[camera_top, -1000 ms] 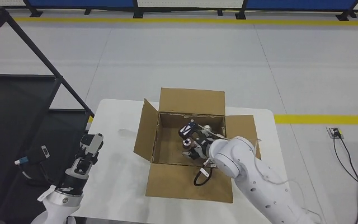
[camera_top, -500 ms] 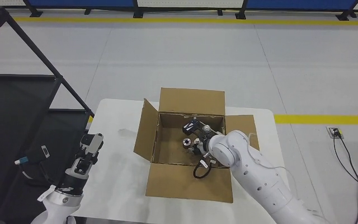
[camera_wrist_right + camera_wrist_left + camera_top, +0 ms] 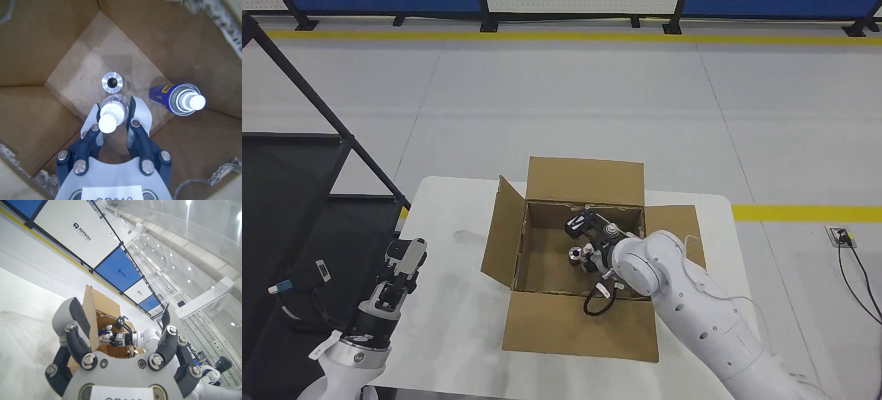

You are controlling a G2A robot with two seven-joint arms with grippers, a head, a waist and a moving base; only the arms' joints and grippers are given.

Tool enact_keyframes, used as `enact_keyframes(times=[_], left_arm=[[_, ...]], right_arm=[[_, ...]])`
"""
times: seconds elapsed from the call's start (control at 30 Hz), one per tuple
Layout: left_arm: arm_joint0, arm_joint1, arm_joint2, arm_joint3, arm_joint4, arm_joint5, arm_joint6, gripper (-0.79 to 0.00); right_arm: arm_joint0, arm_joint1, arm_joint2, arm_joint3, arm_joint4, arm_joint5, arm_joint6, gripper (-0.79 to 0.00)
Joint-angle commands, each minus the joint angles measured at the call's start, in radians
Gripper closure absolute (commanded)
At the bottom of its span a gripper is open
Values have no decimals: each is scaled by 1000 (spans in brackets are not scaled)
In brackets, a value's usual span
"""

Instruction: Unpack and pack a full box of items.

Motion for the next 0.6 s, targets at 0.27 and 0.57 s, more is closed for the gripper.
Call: enact_keyframes(times=[0.27,0.57], left_arm=[[0,0,0,0,0,0,0,-785],[0,0,0,0,0,0,0,-785]], right_arm=[[-245,78,307,-552,-111,84,6,0],[-442,108,608,-777,-220,253,-85,0]])
